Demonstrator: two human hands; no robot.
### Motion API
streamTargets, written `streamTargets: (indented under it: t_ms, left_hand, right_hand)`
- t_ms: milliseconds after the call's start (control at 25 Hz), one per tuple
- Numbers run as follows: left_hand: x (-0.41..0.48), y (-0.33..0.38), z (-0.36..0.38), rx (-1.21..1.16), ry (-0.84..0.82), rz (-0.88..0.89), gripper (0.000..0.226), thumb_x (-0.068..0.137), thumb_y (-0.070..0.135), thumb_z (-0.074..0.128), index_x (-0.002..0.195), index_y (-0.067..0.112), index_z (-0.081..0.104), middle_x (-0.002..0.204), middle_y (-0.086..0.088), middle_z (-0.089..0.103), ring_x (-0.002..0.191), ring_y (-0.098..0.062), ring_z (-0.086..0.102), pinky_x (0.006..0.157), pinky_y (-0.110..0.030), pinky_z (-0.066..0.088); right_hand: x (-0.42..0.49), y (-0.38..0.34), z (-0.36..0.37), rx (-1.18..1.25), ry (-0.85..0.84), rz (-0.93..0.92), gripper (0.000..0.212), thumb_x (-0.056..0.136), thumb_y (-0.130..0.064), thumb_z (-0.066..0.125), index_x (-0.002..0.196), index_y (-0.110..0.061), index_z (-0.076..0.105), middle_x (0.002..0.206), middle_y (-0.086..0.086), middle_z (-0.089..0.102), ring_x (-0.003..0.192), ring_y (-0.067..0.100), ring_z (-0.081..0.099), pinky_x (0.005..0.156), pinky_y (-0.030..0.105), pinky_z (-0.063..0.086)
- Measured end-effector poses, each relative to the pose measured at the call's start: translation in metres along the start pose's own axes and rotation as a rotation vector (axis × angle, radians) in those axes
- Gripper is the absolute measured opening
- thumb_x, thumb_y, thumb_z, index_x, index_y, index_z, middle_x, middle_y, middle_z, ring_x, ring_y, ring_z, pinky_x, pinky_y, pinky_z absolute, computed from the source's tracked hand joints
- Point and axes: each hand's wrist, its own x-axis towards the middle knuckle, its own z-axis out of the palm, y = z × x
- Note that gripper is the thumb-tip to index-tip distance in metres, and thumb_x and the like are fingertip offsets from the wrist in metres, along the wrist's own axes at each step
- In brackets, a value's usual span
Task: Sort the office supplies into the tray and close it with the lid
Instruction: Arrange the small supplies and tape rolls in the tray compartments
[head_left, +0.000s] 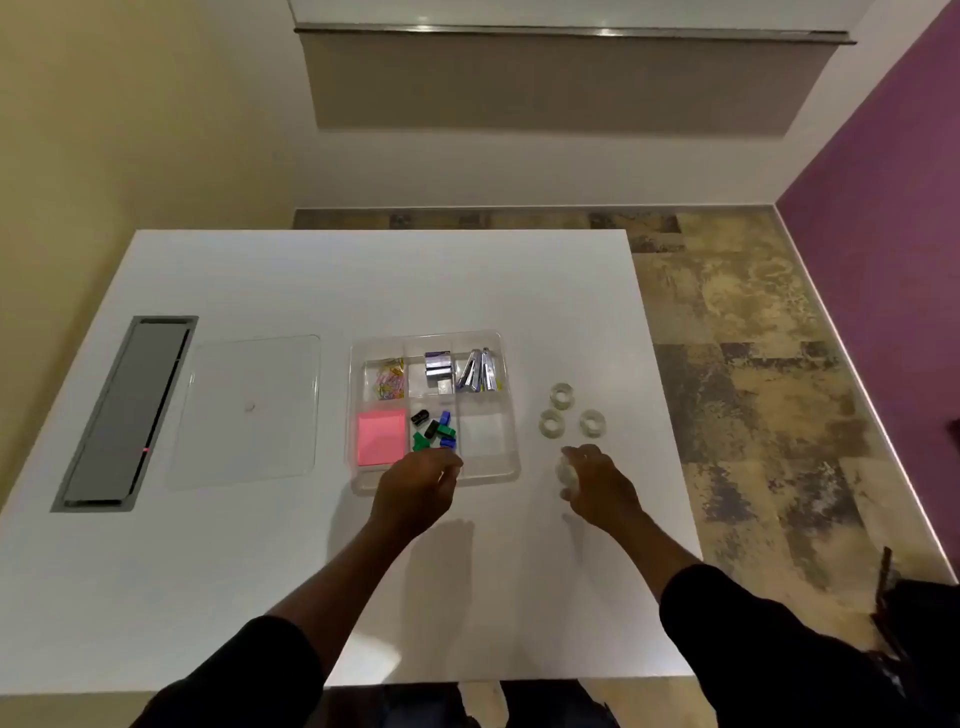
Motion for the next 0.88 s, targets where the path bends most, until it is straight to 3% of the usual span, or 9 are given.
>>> streamTargets:
  t_ms: [80, 160, 240, 360, 480, 640, 880]
  left_hand:
    - [0.002, 0.000, 0.005, -0.003, 0.018, 0.030, 0.008, 0.090, 0.019, 0.071, 0.095, 0.018, 0.078, 0.094, -0.002, 0.082, 0.077, -0.031, 0.076, 0.064, -0.042, 0.063]
    - [0.002, 0.005, 0.004, 0.008, 0.010, 0.023, 0.010, 0.091, 0.020, 0.072, 0.097, 0.017, 0.079, 0.096, -0.002, 0.083, 0.080, -0.030, 0.077, 0.066, -0.042, 0.064]
    - [0.007, 0.002, 0.005, 0.004, 0.023, 0.002, 0.012, 0.092, 0.020, 0.072, 0.101, 0.017, 0.080, 0.100, -0.002, 0.084, 0.084, -0.031, 0.078, 0.068, -0.042, 0.065]
    - [0.008, -0.001, 0.004, 0.011, 0.024, -0.009, 0.012, 0.093, 0.019, 0.073, 0.102, 0.016, 0.080, 0.098, -0.004, 0.084, 0.080, -0.031, 0.078, 0.065, -0.042, 0.064]
    - [0.013, -0.007, 0.002, -0.031, -0.041, -0.114, 0.018, 0.097, 0.021, 0.073, 0.113, 0.018, 0.080, 0.101, -0.006, 0.084, 0.080, -0.027, 0.078, 0.067, -0.043, 0.065]
    - [0.017, -0.015, -0.005, -0.049, -0.140, -0.196, 0.025, 0.100, 0.025, 0.069, 0.122, 0.022, 0.078, 0.105, -0.006, 0.084, 0.082, -0.022, 0.078, 0.071, -0.045, 0.066]
    - [0.027, -0.024, -0.010, -0.071, -0.180, -0.169, 0.023, 0.101, 0.023, 0.067, 0.122, 0.019, 0.076, 0.104, -0.007, 0.083, 0.084, -0.020, 0.076, 0.072, -0.040, 0.065]
  right_hand:
    - [0.006, 0.001, 0.002, -0.043, -0.118, -0.041, 0.081, 0.095, -0.030, 0.076, 0.163, -0.028, 0.032, 0.169, 0.008, 0.027, 0.156, 0.032, 0.032, 0.106, 0.051, 0.054]
    - [0.014, 0.004, 0.006, -0.131, -0.171, -0.098, 0.084, 0.095, -0.026, 0.076, 0.164, -0.029, 0.029, 0.170, 0.009, 0.023, 0.157, 0.032, 0.029, 0.106, 0.053, 0.055]
    - [0.019, 0.006, 0.014, -0.238, -0.161, -0.147, 0.071, 0.096, -0.017, 0.070, 0.158, -0.026, 0.037, 0.161, 0.010, 0.033, 0.146, 0.034, 0.042, 0.095, 0.051, 0.060]
    - [0.019, 0.005, 0.022, -0.380, -0.063, -0.179, 0.044, 0.090, -0.001, 0.062, 0.131, -0.014, 0.053, 0.134, 0.013, 0.049, 0.118, 0.034, 0.057, 0.072, 0.047, 0.065]
    - [0.021, 0.008, 0.028, -0.344, -0.029, -0.191, 0.039, 0.088, 0.004, 0.061, 0.124, -0.012, 0.058, 0.123, 0.013, 0.054, 0.111, 0.034, 0.059, 0.066, 0.045, 0.065]
    - [0.029, -0.005, 0.017, -0.136, 0.135, -0.186, 0.040, 0.087, -0.005, 0.071, 0.125, -0.015, 0.061, 0.118, 0.009, 0.059, 0.104, 0.034, 0.063, 0.059, 0.041, 0.062]
    - [0.063, -0.092, -0.020, 0.050, 0.241, -0.361, 0.057, 0.087, -0.006, 0.076, 0.140, -0.012, 0.057, 0.134, 0.013, 0.061, 0.115, 0.032, 0.061, 0.075, 0.039, 0.064]
